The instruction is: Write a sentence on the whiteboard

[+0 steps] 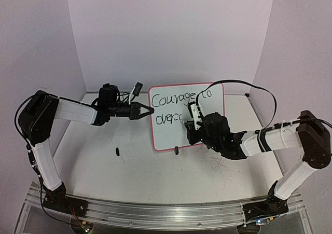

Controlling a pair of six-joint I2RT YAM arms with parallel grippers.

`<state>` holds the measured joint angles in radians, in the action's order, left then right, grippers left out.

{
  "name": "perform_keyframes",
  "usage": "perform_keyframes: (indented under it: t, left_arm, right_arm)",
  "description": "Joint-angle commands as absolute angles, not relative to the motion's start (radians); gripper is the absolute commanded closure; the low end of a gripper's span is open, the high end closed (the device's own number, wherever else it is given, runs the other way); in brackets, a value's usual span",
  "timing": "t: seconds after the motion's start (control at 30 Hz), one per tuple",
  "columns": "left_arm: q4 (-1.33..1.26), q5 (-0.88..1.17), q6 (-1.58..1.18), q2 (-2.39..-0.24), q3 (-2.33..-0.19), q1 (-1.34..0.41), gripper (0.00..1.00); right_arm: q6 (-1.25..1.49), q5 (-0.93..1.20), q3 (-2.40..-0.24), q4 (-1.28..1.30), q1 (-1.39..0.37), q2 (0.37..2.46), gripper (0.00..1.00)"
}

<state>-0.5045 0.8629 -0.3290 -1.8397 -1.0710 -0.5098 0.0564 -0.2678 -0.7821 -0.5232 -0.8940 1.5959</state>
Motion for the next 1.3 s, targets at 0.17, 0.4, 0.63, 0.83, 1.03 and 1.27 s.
perform_keyframes:
  t: [0.17, 0.4, 0.63, 0.83, 1.03, 1.27]
  left_arm:
    - [-0.515, 0.91, -0.295, -1.815, -1.095, -0.526, 1.0]
    - [-0.515, 0.909, -0.295, -1.813, -1.093, -0.528, 1.0]
    - [-0.515, 0.909, -0.294, -1.813, -1.094, -0.528, 1.0]
    - [-0.515, 0.909, -0.293, -1.813, -1.094, -0.528, 1.0]
    - [-0.515, 0.909, -0.293, -1.813, -1.094, -0.528, 1.0]
    - [-0.515, 0.909, -0.291, -1.812, -1.094, -0.528, 1.0]
  right_arm:
    - [0.071, -0.349, -0.765, -0.515, -0.896, 1.566, 1.0]
    - [0.072, -0.372, -0.788, -0.554, -0.882, 1.589, 1.0]
    - [0.059, -0.372, -0.813, -0.567, -0.873, 1.6, 1.0]
    - [0.043, -0.351, -0.833, -0.572, -0.873, 1.616, 1.0]
    - [0.038, -0.32, -0.839, -0.568, -0.873, 1.625, 1.0]
    - [0.038, -0.282, -0.802, -0.563, -0.891, 1.597, 1.0]
